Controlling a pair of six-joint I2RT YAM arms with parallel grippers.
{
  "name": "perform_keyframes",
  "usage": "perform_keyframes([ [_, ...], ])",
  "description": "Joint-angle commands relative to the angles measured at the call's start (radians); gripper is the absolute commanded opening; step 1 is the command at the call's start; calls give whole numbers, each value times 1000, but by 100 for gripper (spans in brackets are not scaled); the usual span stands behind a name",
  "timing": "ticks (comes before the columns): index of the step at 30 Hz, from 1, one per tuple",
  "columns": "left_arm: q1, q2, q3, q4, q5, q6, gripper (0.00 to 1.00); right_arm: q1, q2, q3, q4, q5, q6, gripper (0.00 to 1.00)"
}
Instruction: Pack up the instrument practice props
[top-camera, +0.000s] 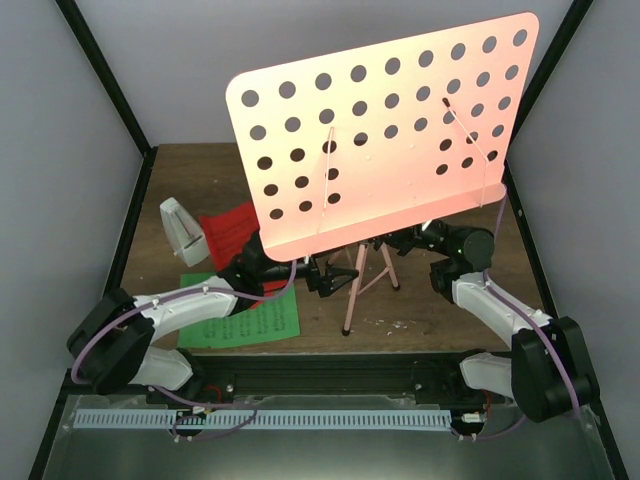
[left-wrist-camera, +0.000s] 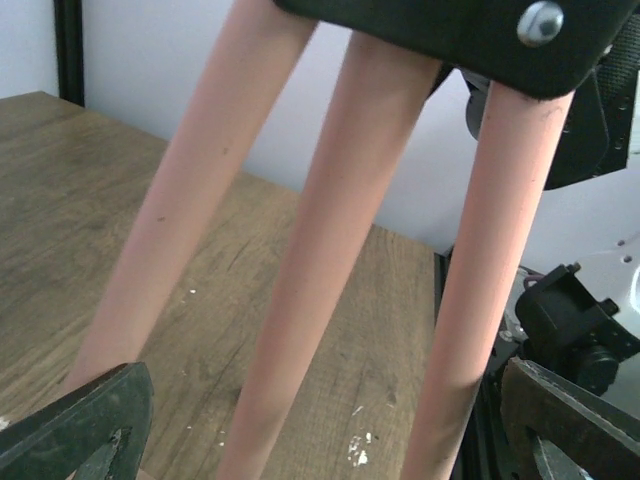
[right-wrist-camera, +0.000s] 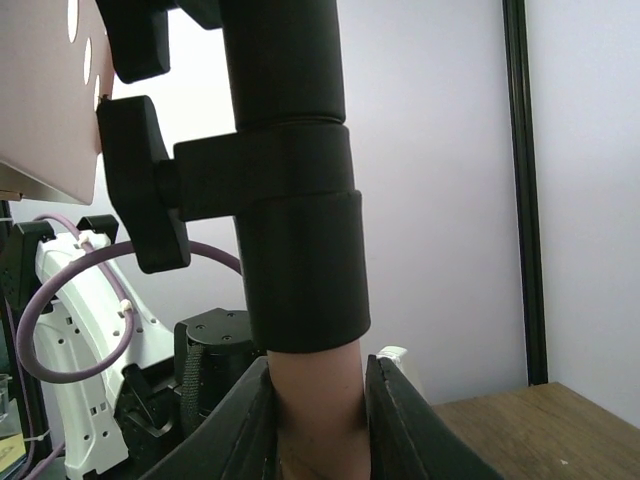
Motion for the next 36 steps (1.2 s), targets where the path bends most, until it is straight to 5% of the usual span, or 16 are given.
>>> perform_keyframes([
  [1,-8,17,38,75,85,-4,95,6,25,-36,-94,-18,52,1],
  [10,-44,22,56,34,19,58,93,5,22,-43,-106,-19,45,1],
  [21,-130,-119,26,-107,-360,275,91,5,16,-44,-128,-18,28,1],
  [36,-119,-7,184,-191,-289,321,100,5,2,-49,-153,-23,21,1],
])
